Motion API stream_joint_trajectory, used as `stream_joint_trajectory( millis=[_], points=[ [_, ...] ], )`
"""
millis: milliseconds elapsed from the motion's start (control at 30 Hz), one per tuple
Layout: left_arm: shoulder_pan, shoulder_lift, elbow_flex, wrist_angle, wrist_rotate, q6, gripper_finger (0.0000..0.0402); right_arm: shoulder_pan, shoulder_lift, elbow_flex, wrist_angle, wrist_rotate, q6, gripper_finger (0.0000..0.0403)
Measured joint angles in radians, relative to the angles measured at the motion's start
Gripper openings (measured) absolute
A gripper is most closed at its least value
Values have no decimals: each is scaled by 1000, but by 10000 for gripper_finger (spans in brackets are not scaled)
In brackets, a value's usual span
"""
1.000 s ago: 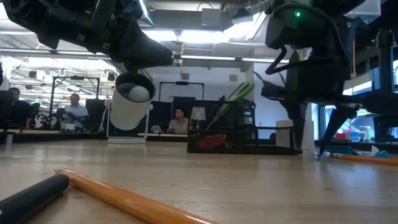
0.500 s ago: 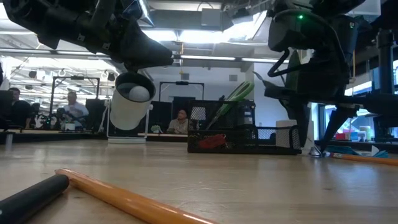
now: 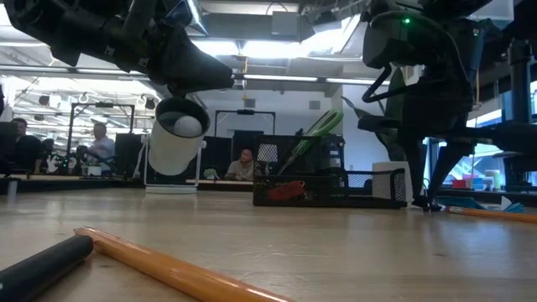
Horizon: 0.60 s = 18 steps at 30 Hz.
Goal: Pick and place office supplies into organizer
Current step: Put the black binder clip in the desk organizer
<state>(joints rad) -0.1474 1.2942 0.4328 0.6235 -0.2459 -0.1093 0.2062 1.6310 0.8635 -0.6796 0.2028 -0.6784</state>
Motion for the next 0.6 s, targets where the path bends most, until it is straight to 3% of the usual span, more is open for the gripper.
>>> stream_joint_trajectory(
  millis=[267,600],
  points=[
    [0,0,0,0,0,0,130,0,1,0,-6,0,49,64],
    [0,0,0,0,0,0,130,0,0,1,-19,0,50,47]
  ],
)
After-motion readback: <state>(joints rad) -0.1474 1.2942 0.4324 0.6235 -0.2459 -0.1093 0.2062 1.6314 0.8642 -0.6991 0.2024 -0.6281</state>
